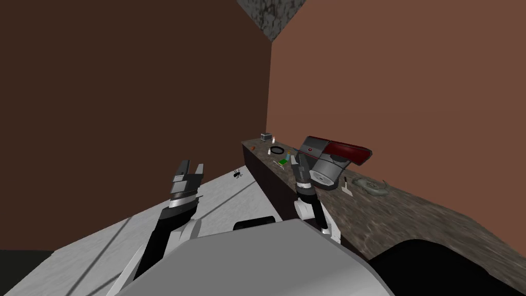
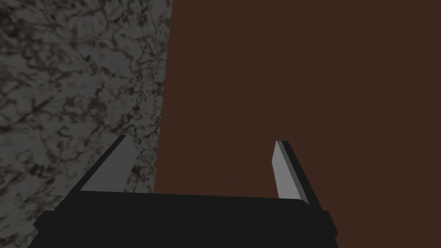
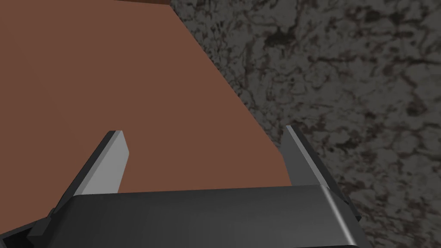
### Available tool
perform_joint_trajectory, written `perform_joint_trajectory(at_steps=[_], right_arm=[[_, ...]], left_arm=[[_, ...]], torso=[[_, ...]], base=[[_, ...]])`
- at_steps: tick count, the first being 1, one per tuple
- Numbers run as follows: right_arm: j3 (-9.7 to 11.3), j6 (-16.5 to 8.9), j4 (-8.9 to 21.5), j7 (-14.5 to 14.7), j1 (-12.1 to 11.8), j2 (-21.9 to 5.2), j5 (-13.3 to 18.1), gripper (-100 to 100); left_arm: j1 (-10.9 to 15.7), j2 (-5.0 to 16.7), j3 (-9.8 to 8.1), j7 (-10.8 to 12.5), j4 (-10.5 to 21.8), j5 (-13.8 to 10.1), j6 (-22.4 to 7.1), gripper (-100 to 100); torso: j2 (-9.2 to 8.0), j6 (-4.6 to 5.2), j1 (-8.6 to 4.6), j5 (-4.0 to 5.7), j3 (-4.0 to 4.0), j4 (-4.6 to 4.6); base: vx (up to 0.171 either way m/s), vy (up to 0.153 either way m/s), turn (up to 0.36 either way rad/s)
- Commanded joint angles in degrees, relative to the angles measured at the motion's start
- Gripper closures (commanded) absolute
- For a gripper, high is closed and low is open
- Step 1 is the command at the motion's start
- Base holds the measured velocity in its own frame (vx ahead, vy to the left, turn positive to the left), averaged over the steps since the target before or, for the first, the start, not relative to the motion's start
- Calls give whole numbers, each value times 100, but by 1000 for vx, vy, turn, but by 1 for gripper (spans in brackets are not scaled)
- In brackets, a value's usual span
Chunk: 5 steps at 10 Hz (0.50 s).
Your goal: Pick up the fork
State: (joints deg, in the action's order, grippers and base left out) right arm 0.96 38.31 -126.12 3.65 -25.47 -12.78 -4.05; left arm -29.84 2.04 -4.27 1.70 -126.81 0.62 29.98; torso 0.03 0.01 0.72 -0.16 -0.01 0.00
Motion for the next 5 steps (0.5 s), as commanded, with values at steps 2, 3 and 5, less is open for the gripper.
perform_joint_trajectory(at_steps=[2, 3, 5], right_arm=[[-30, 44, 268, 94, 7, -327, -13, -100], [-14, 74, 460, 170, -29, -540, -4, -100], [14, 98, 678, 255, -79, -797, 9, -100]], left_arm=[[0, -1, 1, 0, 0, 0, 0, 0], [1, 0, 0, 0, 0, 0, 0, 0], [0, 0, 0, 0, 0, 0, 0, 0]], torso=[[5, -1, 24, -4, -3, -2], [7, -3, 4, -3, -4, -2], [20, -1, -6, 1, -12, -5]], base=[[10, 225, -129], [25, 134, -87], [41, 160, -101]])
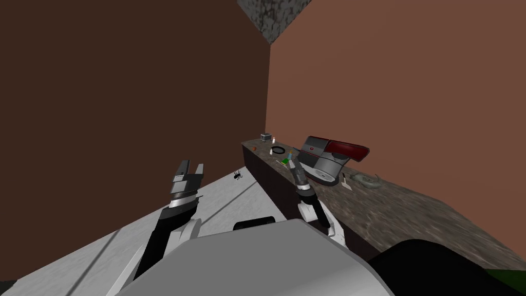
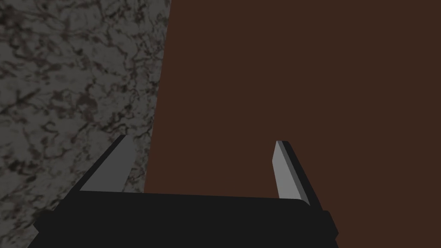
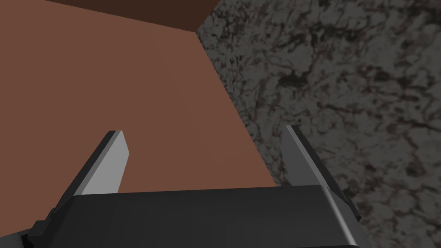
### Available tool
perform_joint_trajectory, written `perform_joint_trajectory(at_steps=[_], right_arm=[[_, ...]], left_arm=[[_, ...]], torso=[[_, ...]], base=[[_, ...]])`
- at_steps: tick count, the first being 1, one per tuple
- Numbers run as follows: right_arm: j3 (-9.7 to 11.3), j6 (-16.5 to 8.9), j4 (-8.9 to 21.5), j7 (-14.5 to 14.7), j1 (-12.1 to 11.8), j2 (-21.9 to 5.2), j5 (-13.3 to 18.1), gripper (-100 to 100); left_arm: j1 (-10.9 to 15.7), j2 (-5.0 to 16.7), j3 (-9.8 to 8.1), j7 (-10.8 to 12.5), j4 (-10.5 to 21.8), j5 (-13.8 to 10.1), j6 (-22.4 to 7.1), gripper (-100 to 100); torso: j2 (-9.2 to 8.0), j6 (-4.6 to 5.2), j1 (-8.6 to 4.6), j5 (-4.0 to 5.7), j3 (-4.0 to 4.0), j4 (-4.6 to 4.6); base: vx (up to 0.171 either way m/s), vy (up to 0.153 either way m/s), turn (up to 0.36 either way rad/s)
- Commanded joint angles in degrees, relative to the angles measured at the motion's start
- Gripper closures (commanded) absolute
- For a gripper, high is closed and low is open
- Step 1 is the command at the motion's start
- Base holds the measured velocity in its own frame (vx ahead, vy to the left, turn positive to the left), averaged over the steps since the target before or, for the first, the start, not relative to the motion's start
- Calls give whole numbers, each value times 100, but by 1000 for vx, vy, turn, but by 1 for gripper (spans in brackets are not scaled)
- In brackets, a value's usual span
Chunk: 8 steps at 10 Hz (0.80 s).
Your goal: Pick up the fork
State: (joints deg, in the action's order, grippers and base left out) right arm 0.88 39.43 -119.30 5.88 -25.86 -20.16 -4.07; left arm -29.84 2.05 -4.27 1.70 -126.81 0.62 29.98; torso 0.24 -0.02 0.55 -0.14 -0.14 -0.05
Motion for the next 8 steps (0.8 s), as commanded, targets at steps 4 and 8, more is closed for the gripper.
perform_joint_trajectory(at_steps=[4, 8], right_arm=[[169, 10, 651, 332, -283, -830, 80, -100], [237, 4, 1132, 445, -389, -1269, 111, -100]], left_arm=[[0, 0, 0, 0, 0, 0, 0, 0], [0, 0, 0, 0, 0, 0, 0, 0]], torso=[[8, -1, 3, -1, -5, -2], [3, 1, -19, 6, -2, -1]], base=[[64, 159, -57], [43, 103, -20]])
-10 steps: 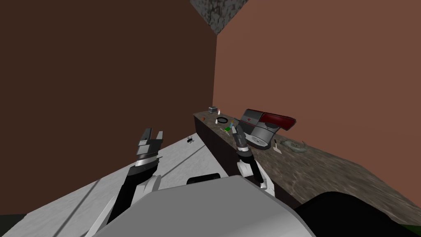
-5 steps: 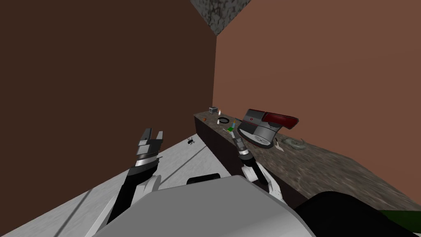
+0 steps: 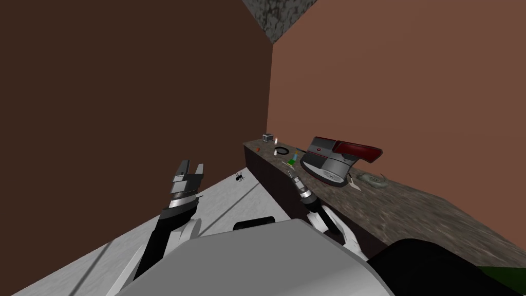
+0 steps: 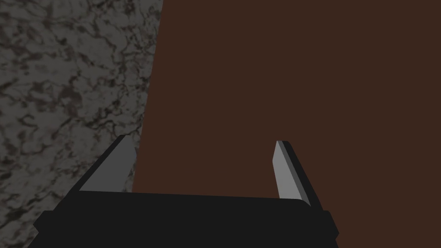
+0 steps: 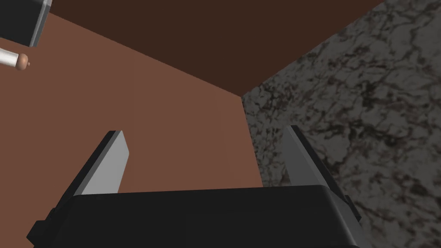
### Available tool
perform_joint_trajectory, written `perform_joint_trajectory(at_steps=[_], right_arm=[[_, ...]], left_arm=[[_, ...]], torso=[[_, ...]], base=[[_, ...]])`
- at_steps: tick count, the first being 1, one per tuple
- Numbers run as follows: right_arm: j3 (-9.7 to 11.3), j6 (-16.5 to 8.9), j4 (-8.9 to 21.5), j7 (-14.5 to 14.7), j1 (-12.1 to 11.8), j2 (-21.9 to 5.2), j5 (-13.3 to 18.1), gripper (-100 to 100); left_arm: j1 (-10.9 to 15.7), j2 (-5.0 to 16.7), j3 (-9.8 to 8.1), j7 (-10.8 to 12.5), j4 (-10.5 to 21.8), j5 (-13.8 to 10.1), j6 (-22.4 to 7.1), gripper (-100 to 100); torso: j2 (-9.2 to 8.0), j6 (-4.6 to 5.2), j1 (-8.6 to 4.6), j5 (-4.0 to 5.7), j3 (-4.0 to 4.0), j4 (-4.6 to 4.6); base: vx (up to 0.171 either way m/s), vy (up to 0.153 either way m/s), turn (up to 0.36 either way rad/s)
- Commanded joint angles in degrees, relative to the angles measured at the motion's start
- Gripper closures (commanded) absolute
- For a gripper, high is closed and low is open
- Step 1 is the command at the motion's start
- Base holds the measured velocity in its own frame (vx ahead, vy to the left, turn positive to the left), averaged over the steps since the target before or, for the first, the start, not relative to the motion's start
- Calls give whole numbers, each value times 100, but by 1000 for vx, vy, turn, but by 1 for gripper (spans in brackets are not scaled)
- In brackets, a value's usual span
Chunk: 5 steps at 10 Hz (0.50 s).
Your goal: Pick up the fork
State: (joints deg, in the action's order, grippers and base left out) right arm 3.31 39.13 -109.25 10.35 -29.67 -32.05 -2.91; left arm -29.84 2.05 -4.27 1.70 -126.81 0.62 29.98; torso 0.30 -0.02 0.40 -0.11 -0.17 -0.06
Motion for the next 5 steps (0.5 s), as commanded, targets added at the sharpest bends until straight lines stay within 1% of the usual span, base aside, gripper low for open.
perform_joint_trajectory(at_steps=[1, 2, 3, 4, 5], right_arm=[[71, 19, 286, 116, -122, -286, 29, -100], [71, 19, 429, 116, -122, -424, 29, -100], [71, 19, 467, 116, -122, -424, 29, -100], [155, -4, 664, 239, -242, -673, 66, -100], [155, -4, 739, 239, -242, -781, 66, -100]], left_arm=[[0, 0, 0, 0, 0, 0, 0, 0], [0, 0, 0, 0, 0, 0, 0, 0], [0, 0, 0, 0, 0, 0, 0, 0], [0, 0, 0, 0, 0, 0, 0, 0], [0, 0, 0, 0, 0, 0, 0, 0]], torso=[[0, 0, 0, 0, 0, 0], [11, 0, 11, -2, -6, -2], [9, -1, 12, -3, -6, -2], [-2, -2, -13, 2, 1, 0], [3, 0, -9, 3, -1, 0]], base=[[87, 150, -16], [71, 145, -16], [21, 65, -6], [56, 87, 11], [65, 96, -10]])
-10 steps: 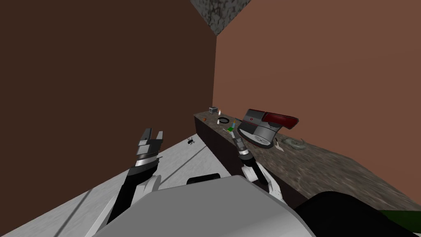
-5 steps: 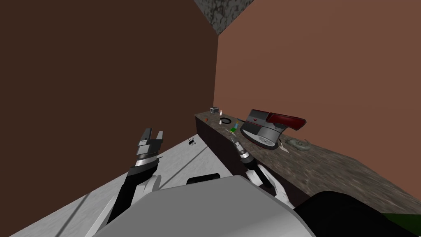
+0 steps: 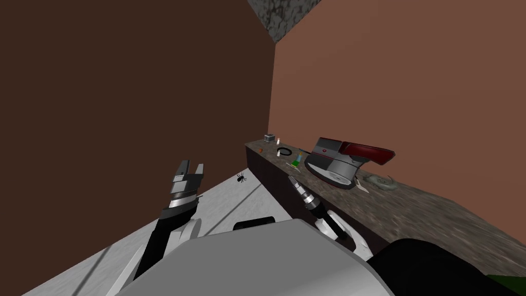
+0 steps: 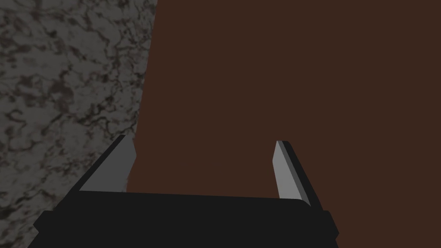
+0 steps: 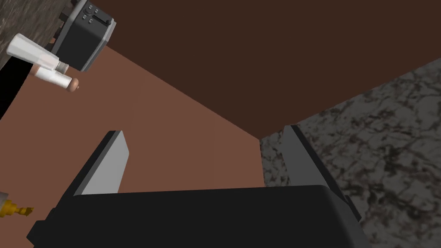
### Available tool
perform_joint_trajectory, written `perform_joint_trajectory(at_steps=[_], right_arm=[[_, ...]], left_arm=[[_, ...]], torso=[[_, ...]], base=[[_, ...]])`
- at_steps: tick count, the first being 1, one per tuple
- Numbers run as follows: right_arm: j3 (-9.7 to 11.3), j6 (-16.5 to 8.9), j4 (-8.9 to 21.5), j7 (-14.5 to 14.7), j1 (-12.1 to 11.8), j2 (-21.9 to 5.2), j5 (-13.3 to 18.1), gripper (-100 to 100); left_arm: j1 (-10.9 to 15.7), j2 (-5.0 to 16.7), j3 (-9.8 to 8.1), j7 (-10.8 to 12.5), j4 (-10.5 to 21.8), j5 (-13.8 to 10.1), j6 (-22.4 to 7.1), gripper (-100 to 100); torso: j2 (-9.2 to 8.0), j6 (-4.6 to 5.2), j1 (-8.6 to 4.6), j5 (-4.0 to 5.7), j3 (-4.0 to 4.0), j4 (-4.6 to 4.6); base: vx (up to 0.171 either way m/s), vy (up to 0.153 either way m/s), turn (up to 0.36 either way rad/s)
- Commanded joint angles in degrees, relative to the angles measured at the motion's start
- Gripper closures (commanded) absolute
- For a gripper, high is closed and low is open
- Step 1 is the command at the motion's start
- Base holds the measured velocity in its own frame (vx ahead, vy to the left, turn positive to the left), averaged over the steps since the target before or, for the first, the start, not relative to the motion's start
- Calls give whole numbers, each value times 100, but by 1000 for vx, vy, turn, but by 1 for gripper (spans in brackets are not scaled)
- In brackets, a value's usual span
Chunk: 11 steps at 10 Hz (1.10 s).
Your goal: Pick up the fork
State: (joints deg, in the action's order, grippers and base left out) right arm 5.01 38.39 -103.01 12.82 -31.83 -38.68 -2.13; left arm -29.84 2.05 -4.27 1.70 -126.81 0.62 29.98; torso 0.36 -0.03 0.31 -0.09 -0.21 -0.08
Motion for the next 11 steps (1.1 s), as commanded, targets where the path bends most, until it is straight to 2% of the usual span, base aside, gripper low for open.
perform_joint_trajectory(at_steps=[1, 2, 5, 6, 7, 8, 10, 11], right_arm=[[-15, 70, 193, -8, -26, -118, -12, -100], [75, 41, 427, 118, -151, -372, 28, -100], [169, 9, 905, 246, -278, -857, 69, -100], [265, -24, 1115, 372, -408, -1024, 110, -100], [265, -24, 1261, 372, -408, -1229, 110, -100], [362, -57, 1534, 498, -537, -1407, 151, -100], [362, -57, 1612, 498, -537, -1598, 151, -100], [456, -90, 1923, 620, -666, -1811, 190, -100]], left_arm=[[0, 0, 0, 0, 0, 0, 0, 0], [0, 0, 0, 0, 0, 0, 0, 0], [-1, 0, 0, 0, 0, 0, 0, 0], [-1, 0, 0, 0, 0, 0, 0, 0], [-1, 0, 0, 0, 0, 0, 0, 0], [0, 0, 0, 0, 0, 0, 0, 0], [0, 0, 0, 0, 0, 0, 0, 0], [0, 0, 0, 0, 0, 0, 0, 0]], torso=[[0, 0, 0, 0, 0, 0], [-7, 0, -12, 2, 4, 2], [19, -1, 17, -3, -10, -3], [18, 0, 8, -3, -11, -5], [22, -2, 7, -2, -12, -4], [16, -1, 7, -2, -10, -4], [9, -1, 13, -4, -6, -2], [-2, 0, -6, -1, 1, 0]], base=[[32, 54, -4], [60, 95, 17], [102, 123, 8], [116, 114, 28], [97, 114, 15], [93, 136, 51], [65, 94, -1], [96, 84, 62]])
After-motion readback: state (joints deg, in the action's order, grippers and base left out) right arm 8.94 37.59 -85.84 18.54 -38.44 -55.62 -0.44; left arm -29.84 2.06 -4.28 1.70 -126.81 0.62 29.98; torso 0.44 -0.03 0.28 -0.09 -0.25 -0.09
